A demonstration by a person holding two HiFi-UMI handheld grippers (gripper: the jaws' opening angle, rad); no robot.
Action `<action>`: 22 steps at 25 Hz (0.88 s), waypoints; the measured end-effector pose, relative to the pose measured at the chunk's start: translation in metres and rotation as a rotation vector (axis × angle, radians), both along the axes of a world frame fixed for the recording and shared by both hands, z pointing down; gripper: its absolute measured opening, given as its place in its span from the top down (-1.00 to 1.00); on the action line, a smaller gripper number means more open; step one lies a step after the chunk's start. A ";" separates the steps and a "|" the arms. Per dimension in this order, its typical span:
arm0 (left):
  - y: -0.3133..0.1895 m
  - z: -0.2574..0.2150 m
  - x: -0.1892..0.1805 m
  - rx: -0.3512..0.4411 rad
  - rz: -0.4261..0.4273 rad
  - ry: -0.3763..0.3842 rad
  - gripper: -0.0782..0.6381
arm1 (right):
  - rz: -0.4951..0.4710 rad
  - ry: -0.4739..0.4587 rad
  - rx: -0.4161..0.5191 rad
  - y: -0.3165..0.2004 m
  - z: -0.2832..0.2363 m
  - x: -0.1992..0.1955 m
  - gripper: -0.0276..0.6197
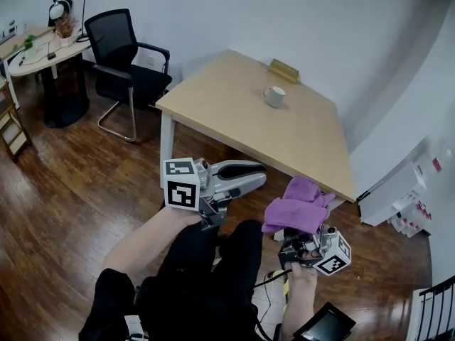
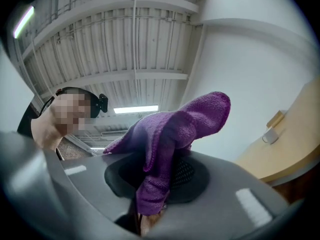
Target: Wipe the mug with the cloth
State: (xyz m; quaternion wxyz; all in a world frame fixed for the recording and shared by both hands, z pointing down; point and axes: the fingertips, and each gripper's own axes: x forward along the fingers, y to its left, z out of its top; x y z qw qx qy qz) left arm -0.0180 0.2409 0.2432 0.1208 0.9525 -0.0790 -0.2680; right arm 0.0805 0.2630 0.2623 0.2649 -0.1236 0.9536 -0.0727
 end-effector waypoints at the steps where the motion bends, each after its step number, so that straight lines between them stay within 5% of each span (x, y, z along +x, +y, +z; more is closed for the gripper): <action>1: 0.004 -0.001 0.002 0.006 0.002 -0.001 0.59 | 0.004 -0.004 0.010 0.004 -0.001 0.002 0.65; 22: 0.021 0.001 0.020 -0.004 0.004 -0.009 0.61 | 0.056 -0.029 0.030 0.021 0.007 0.018 0.65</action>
